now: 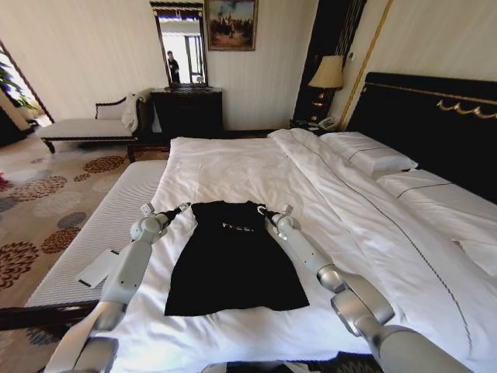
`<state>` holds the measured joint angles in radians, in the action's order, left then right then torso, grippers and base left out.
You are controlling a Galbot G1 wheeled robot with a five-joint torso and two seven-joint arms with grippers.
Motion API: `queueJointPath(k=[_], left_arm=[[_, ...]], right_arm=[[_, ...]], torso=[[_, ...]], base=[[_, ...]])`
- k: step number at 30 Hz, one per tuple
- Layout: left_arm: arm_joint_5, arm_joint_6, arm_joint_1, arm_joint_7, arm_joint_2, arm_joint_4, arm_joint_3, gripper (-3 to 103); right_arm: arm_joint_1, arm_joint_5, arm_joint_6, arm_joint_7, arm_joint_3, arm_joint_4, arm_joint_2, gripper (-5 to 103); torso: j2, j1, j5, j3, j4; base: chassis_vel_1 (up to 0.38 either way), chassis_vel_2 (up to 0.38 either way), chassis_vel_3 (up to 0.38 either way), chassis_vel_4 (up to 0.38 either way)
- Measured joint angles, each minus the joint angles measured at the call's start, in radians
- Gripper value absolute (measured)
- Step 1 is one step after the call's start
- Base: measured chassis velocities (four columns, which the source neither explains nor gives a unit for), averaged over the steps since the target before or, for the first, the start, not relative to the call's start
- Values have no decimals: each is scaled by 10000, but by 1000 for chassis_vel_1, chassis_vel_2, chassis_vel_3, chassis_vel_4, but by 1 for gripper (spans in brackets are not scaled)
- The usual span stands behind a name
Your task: Fold the clothes on the bed.
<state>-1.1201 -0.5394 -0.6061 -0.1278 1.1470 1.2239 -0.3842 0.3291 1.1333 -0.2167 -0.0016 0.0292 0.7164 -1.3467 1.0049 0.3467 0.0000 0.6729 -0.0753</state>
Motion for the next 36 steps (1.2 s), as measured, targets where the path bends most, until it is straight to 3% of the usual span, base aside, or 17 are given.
queueJointPath(k=[7, 10, 17, 21, 22, 24, 26, 27, 28, 30, 36], left_arm=[[-62, -191, 134, -37, 296, -244, 0, 100], [-71, -365, 553, -41, 707, -825, 51, 100], [116, -523, 1414, -147, 1615, -1956, 123, 103], [216, -538, 1522, -69, 1777, -2139, 174, 100], [331, -503, 1535, 66, 1800, -2189, 210, 90], [384, -478, 1537, 127, 1799, -2201, 234, 90], [437, -440, 1536, 188, 1776, -2209, 262, 80], [465, -415, 1536, 213, 1758, -2212, 272, 80], [520, -354, 1528, 268, 1712, -2216, 290, 69], [577, -306, 1517, 310, 1678, -2222, 302, 69], [722, -139, 1470, 426, 1528, -2240, 321, 42]], right_arm=[[11, -193, 62, -51, 33, -24, 3, 21], [65, -317, 88, -52, 110, 18, 30, 4], [115, -343, 97, -11, 202, 193, 66, 0], [118, -340, 101, 3, 211, 235, 93, 0], [120, -340, 108, 6, 206, 236, 100, 0], [123, -340, 112, 7, 199, 236, 106, 0], [126, -357, 125, 7, 186, 233, 113, 0], [126, -369, 131, 6, 181, 227, 115, 0], [128, -389, 151, 5, 174, 215, 114, 0], [129, -402, 169, 3, 170, 209, 113, 0], [109, -432, 243, -14, 174, 178, 87, 0]], torso=[[0, 0, 0, 0, 2], [0, 0, 1, 0, 2], [0, 1, 2, 0, -5], [0, 2, 2, 1, -1], [0, 1, 2, 1, 2], [0, 1, 1, 0, 3], [0, 1, 1, 0, 2], [0, 1, 1, 1, 3], [0, 1, 1, 1, 2], [0, 1, 1, 1, 1], [0, 1, -1, 1, 2]], base=[[0, 0, 0, 0], [0, 0, 0, 0], [0, 0, 0, 0], [0, 0, 0, 0], [0, 0, 0, 0], [0, 0, 0, 0], [0, 0, 0, 0], [0, 0, 0, 0], [0, 0, 0, 0], [0, 0, 0, 0], [0, 0, 0, 0]])
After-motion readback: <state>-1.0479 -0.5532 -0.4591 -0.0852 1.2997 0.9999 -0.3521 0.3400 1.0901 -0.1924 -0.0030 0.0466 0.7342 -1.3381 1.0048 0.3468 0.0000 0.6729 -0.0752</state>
